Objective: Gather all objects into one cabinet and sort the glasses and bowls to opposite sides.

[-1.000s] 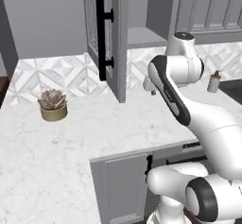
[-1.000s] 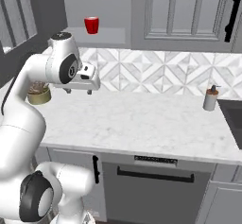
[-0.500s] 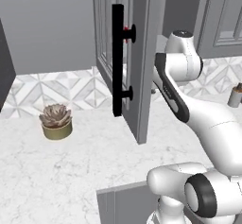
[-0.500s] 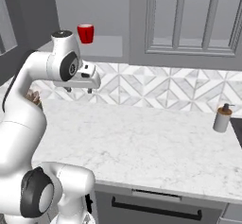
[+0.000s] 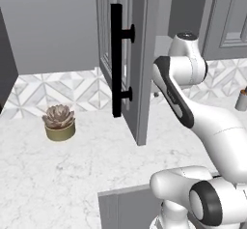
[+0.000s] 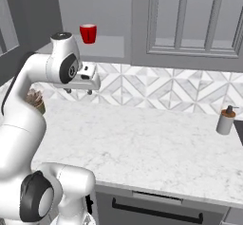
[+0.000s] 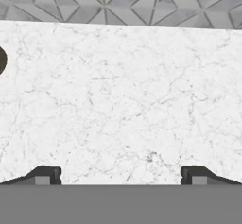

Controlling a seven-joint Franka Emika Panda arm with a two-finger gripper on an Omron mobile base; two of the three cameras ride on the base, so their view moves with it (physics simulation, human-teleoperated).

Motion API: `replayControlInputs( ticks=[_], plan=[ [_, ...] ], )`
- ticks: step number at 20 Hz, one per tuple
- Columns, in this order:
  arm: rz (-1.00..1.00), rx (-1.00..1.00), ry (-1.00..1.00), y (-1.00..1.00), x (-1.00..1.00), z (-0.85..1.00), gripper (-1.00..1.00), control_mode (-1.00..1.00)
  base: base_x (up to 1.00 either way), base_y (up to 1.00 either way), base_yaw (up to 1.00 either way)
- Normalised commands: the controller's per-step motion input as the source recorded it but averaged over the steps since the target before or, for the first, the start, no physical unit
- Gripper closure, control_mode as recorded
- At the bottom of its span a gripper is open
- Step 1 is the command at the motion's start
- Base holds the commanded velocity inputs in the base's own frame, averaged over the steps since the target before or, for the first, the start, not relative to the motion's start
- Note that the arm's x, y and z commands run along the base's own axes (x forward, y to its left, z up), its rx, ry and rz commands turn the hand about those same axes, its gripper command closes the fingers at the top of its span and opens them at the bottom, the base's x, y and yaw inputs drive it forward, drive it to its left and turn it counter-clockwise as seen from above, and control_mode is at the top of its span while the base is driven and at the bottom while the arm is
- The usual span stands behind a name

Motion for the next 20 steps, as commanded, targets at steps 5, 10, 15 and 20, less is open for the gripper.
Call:
replayControlInputs(
  ticks=[5,10,15,20],
  plan=[
    [0.00,0.00,0.00,0.00,0.00,0.00,-1.00,1.00,0.28,0.00,0.06],
    [0.01,0.00,-0.05,0.00,0.00,0.00,-1.00,-1.00,0.03,0.00,0.02],
    [0.01,0.00,-0.28,0.00,-0.01,0.13,-1.00,-1.00,0.00,0.00,0.00],
    [0.00,0.00,-0.33,0.00,-0.12,0.20,-1.00,-1.00,0.00,0.00,0.00]
  ],
)
